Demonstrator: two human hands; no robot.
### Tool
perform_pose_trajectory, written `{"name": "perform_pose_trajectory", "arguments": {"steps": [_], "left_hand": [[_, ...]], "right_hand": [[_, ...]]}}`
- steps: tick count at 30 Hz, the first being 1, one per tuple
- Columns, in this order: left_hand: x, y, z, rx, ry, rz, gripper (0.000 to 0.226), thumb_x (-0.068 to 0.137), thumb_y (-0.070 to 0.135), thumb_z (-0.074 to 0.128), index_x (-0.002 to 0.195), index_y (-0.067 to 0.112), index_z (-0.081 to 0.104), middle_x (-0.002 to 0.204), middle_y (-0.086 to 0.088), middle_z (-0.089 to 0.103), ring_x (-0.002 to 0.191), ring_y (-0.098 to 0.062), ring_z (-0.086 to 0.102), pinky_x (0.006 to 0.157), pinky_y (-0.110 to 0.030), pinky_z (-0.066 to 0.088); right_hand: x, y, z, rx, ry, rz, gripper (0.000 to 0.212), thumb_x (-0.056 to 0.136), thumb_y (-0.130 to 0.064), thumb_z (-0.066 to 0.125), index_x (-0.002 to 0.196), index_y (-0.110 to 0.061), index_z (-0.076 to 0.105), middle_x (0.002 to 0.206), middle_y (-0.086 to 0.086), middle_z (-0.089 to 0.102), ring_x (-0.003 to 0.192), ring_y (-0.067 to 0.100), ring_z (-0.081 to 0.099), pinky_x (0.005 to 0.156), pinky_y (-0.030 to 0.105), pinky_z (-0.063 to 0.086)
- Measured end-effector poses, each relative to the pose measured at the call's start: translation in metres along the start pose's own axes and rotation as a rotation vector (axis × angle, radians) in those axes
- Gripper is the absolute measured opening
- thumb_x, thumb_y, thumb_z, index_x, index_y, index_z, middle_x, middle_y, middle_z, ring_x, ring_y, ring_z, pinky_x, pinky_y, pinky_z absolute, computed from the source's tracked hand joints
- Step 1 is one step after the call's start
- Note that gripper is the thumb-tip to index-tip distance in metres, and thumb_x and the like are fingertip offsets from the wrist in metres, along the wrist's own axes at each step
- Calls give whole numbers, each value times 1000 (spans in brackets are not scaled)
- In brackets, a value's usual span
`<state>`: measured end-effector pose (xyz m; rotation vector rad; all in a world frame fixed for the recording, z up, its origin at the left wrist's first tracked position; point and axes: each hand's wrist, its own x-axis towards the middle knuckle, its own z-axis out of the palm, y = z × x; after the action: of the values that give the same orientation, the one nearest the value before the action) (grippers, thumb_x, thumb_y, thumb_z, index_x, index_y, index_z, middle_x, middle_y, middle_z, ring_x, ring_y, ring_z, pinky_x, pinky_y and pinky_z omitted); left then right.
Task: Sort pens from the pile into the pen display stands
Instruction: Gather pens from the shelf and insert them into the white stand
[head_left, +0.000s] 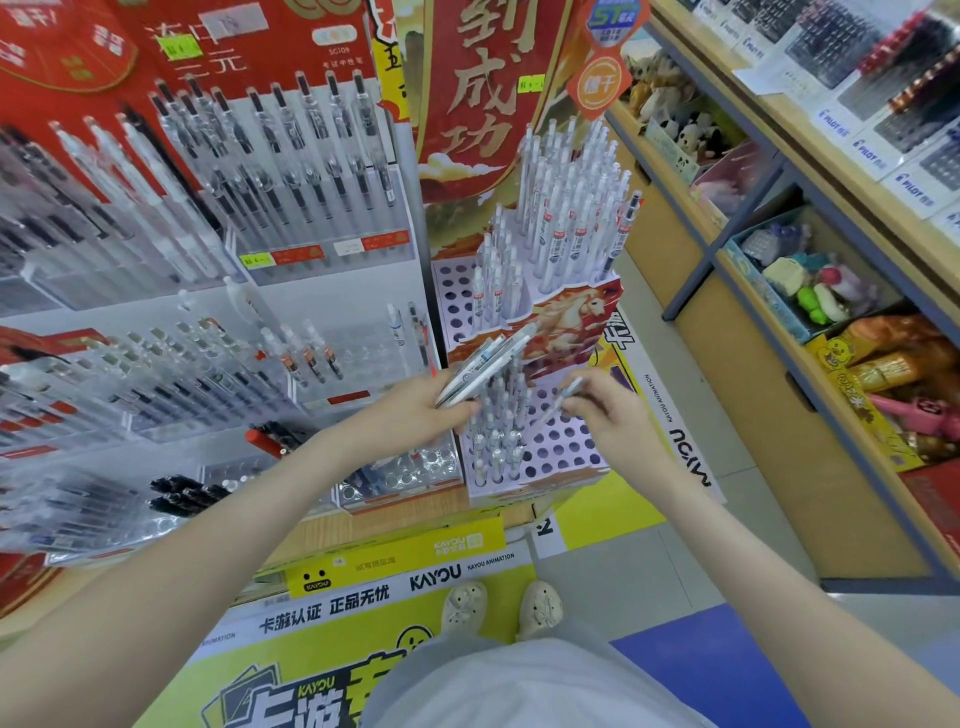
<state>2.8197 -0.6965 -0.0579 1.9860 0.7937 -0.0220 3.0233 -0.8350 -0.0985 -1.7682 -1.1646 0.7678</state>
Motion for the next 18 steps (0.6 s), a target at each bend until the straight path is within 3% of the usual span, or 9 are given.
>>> {"name": "perform_pose_trajectory", "arguments": {"steps": [2,4,6,7,9,12,15,18], "left_hand": [[0,2,0,-28,-6,-3,17,98,27,54,88,37,45,67,10,57,53,-9,51,53,-26,45],[0,3,0,-53,-19,-2,17,98,26,54,86,35,45,64,11,56,52,-8,51,51,-23,45],[0,4,0,-69,-32,1,15,98,26,54,86,32,47,61,12,57,50,-4,51,50,-20,45],[0,5,1,-78,-37,3,14,98,26,54,86,30,48,61,12,58,49,-3,51,49,-20,46],[0,5,1,-99,-48,2,13,98,24,54,86,26,49,62,12,60,48,-2,51,48,-19,45],[2,6,2,-114,-60,0,10,98,24,54,88,22,51,66,10,61,50,-5,50,47,-19,44],[2,6,1,-115,-78,11,9,97,25,55,90,24,51,70,7,61,49,-6,48,48,-20,43],[5,7,4,-74,-93,5,6,96,28,58,95,26,51,72,5,59,48,-3,47,48,-18,41]], "right_hand": [[1,4,7,-115,-82,-12,13,95,-4,49,92,-15,54,83,16,60,65,33,48,61,44,40],[3,8,12,-228,-167,12,13,97,-9,48,96,-21,52,77,0,60,57,11,49,59,36,36],[4,9,20,-281,-222,51,12,98,-11,46,103,-19,53,84,-12,60,69,-7,55,66,28,41],[5,9,23,-292,-230,77,13,99,-12,45,107,-16,54,90,-10,63,79,-7,58,71,30,46],[8,7,28,-330,-236,128,16,99,-15,44,111,-15,53,101,-5,68,95,11,63,81,40,50],[11,6,28,-412,-242,136,14,97,-20,48,110,-16,54,104,-6,69,98,18,63,83,40,50],[7,-5,19,-276,-132,79,22,87,-32,65,99,-22,51,95,-7,60,86,9,54,73,22,44],[3,-31,12,100,13,101,26,84,-30,68,101,-14,56,92,1,60,84,11,56,73,22,46]]}}
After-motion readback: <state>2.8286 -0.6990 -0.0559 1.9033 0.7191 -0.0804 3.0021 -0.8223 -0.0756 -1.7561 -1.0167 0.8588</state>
